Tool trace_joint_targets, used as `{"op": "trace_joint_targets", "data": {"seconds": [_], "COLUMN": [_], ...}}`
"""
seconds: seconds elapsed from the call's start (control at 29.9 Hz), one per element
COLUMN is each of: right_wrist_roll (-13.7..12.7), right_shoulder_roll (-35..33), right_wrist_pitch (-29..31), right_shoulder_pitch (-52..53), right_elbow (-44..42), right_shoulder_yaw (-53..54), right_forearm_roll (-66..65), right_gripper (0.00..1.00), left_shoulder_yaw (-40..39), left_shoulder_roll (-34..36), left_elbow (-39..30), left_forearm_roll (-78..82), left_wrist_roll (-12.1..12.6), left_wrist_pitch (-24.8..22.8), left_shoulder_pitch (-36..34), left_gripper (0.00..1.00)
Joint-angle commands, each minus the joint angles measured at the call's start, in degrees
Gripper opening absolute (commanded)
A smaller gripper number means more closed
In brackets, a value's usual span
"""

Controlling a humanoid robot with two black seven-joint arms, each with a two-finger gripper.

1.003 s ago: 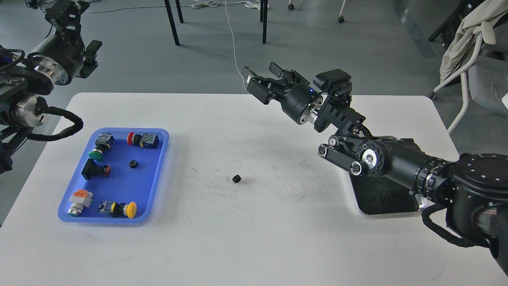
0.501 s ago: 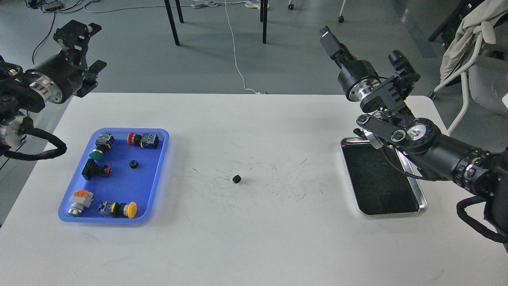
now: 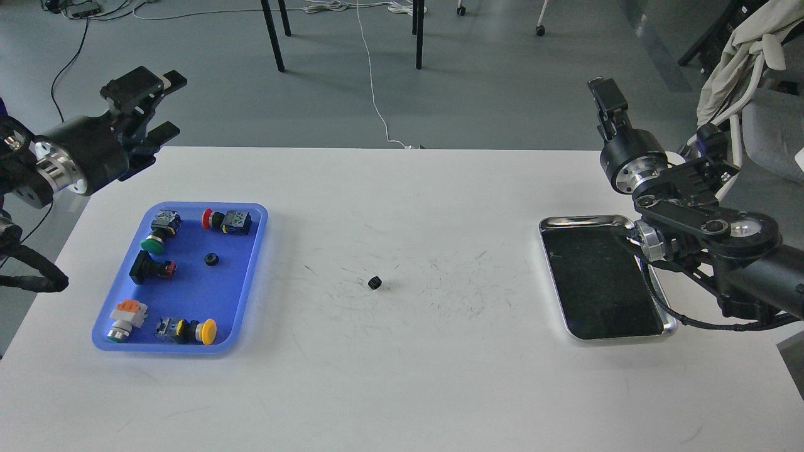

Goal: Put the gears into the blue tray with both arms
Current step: 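Withdraw the right arm up and back toward the metal tray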

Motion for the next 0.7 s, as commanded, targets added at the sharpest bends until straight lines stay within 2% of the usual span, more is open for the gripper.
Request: {"op": "trace_joint_targets", "data": {"seconds": [0.0,0.17,0.43,0.67], "right_wrist_roll": [-0.02,-1.42,-11.35,-15.92], "right_shoulder_roll": [-1.38,-0.77,4.32,5.91], "right_wrist_pitch": [2.25,7.18,6.4,7.19], "right_shoulder_pitch": [-1.59,-2.12,-1.24,-2.2], "right_elbow": [1.57,0.61,-6.68,-6.95], "right_shoulder_yaw": [2.81,6.6,6.87,13.09], "right_forearm_roll": [0.36,6.06,9.68,9.77], "right_gripper": [0.96,0.96,0.96,0.96], "left_shoulder_yaw": [0.46,1.07,0.81,1.07], "left_shoulder_roll": [1.3,1.74,4.46,5.08], "left_elbow": [-3.61,-4.41,-6.06,-8.1], "left_forearm_roll": [4.13,8.79,10.2,11.52], "left_wrist_roll": [-0.02,-0.02,0.77,0.07], "left_wrist_pitch": [0.04,0.65,1.18,0.92], "left_shoulder_pitch": [0.05,0.05,-0.3,-0.39], "left_gripper": [0.98,0.97,0.97,0.98]}}
